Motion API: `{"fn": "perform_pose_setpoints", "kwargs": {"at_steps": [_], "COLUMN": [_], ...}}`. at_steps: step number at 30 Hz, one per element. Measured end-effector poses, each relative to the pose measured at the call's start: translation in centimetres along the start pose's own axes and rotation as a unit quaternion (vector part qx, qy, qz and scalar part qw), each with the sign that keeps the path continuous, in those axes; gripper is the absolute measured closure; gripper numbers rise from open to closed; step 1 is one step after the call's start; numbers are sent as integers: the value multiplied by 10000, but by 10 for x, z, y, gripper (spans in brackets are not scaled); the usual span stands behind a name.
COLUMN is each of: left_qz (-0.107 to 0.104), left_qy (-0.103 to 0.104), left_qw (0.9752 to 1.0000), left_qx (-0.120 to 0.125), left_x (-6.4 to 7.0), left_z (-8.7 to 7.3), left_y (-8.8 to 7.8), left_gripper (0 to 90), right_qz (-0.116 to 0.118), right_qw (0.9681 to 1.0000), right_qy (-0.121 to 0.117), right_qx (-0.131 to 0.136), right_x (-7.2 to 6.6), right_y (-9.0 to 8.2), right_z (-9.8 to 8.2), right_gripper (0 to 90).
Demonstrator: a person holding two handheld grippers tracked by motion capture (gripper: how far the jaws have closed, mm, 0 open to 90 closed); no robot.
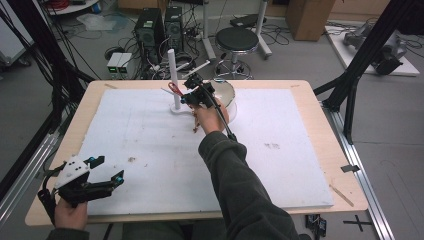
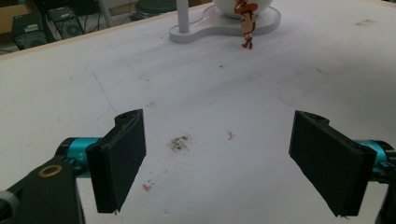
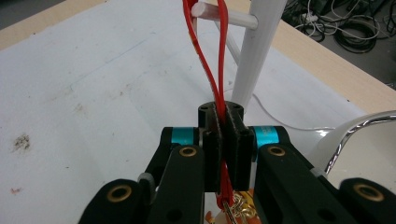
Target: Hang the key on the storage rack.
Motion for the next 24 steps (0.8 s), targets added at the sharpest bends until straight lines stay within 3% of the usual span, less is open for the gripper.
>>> {"fn": "perform_pose_setpoints", "kwargs": {"at_steps": [11, 19, 24], "left_qz": [6, -3, -10], "left_qy": [-1, -10, 7], "left_qw": [10000, 10000, 10000], "left_qx": [-5, 0, -15], "left_x": [0, 0, 0], "left_z": [0, 0, 0], "left_y": [0, 0, 0], "left_gripper": [193, 193, 192], "right_qz": [-115, 56, 159], "right_qw": [9998, 9996, 9996], "right_qy": [47, 249, 230], "right_qx": [-182, -152, -82], "right_x": [5, 5, 5], "right_y": [10, 10, 5], "right_z": [-4, -5, -3], "right_gripper": [864, 801, 794]}}
Point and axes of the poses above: each handheld gripper's, and its own axes: y roughly forward along the jaws, z roughly out of its top, x roughly to its right, the point moved 9 cm from there along y, roughly forward along the jaws, and after that the axes turned 6 degrees about y, right-handed, at the moved point
